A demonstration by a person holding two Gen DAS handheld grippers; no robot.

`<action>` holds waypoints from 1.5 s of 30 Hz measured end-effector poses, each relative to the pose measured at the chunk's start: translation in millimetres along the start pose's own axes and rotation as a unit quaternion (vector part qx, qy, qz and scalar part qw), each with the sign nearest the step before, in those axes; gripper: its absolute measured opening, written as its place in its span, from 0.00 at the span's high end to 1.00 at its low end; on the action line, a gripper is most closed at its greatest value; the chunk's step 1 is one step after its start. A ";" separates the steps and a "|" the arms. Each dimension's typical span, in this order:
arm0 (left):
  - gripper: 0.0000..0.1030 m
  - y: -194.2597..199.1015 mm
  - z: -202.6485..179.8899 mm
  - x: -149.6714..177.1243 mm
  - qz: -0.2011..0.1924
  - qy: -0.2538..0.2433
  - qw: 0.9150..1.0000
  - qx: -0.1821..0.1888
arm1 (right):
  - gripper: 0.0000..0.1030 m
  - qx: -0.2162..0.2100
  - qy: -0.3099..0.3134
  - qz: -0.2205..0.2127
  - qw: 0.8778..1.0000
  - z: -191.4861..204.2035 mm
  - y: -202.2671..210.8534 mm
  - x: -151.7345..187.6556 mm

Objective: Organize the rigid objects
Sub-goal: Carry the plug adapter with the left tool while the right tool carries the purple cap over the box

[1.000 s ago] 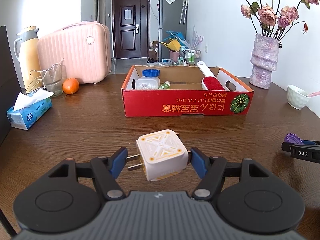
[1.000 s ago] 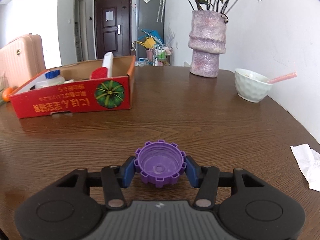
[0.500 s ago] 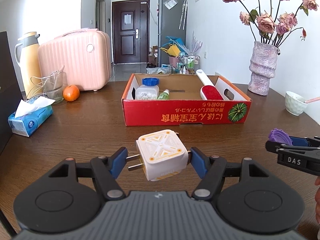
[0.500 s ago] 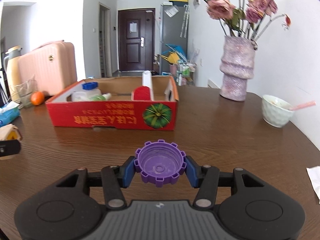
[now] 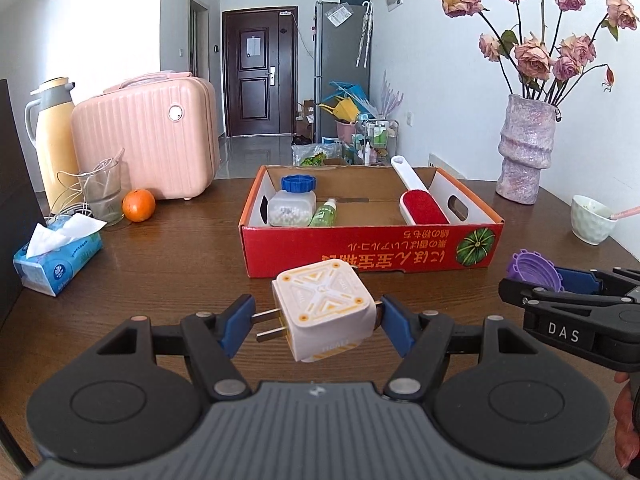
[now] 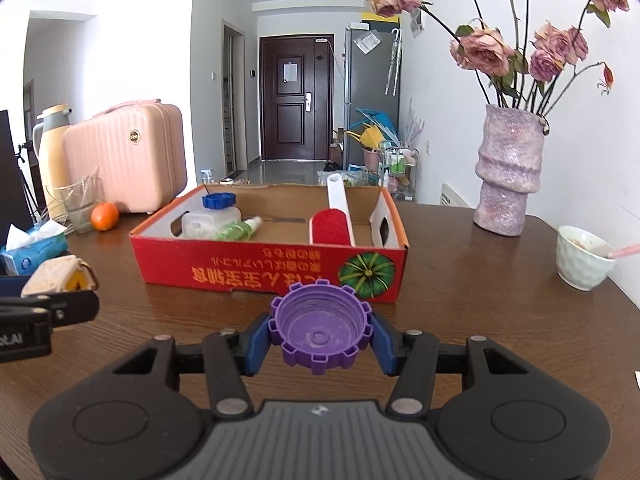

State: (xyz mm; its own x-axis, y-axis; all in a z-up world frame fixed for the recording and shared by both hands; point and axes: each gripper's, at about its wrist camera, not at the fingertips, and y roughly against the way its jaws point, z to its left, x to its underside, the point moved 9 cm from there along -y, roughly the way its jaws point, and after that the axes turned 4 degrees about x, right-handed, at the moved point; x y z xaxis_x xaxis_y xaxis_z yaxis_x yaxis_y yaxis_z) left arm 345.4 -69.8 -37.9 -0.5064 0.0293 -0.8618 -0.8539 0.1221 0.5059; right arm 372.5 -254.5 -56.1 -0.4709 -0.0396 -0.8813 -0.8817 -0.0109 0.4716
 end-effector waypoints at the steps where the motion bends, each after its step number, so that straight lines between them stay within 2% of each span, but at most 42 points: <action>1: 0.32 -1.5 0.2 -1.7 0.000 0.000 1.000 0.000 | 0.50 -0.001 0.000 -0.001 1.000 0.8 -1.2 -1.9; 16: 0.32 -25.3 -0.9 -32.3 -0.009 0.011 1.000 0.001 | 0.50 -0.008 -0.001 -0.022 1.000 13.5 -24.9 -35.6; 35: 0.32 -77.6 4.0 -69.8 -0.018 0.044 0.999 -0.013 | 0.50 0.002 -0.017 -0.052 0.999 15.8 -67.9 -76.6; 45: 0.32 -110.1 9.3 -82.6 -0.013 0.058 0.998 -0.020 | 0.50 0.006 -0.027 -0.049 0.998 14.1 -95.1 -87.3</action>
State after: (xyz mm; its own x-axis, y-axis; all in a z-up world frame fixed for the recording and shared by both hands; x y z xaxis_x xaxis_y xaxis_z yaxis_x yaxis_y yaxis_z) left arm 482.3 -76.4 -22.7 -0.4928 -0.0880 -0.8657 -0.8697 0.0807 0.4869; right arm 497.1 -236.0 -24.4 -0.3824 0.0142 -0.9239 -0.9240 0.0004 0.3824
